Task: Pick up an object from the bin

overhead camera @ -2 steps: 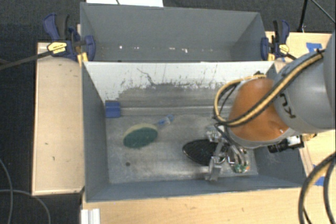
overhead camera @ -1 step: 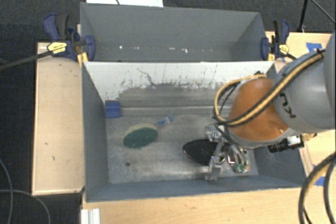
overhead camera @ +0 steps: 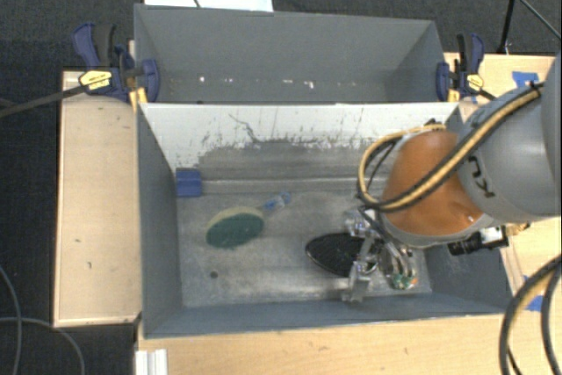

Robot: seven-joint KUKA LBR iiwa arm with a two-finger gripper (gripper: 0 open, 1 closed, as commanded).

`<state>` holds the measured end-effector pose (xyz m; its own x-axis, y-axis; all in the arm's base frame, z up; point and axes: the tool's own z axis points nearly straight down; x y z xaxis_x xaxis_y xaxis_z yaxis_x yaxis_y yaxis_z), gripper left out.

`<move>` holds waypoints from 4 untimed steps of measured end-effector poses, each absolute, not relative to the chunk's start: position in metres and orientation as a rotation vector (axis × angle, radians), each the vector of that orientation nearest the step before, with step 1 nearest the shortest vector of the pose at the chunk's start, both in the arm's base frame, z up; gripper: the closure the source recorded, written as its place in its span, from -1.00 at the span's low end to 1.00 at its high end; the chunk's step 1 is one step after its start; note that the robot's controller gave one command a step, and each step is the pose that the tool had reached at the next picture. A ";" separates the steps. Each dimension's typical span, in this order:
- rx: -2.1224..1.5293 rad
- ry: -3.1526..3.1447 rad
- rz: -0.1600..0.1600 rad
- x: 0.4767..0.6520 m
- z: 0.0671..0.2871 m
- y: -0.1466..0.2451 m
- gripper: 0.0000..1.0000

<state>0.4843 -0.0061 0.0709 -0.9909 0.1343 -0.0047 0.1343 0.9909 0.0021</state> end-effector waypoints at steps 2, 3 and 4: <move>0.215 3.129 0.004 0.484 0.071 -0.006 1.00; 0.216 3.132 0.001 0.484 0.074 -0.006 1.00; 0.211 3.127 0.002 0.486 0.144 -0.006 1.00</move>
Offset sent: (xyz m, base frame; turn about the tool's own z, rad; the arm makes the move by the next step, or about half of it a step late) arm 0.0000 0.0000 0.0000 0.0000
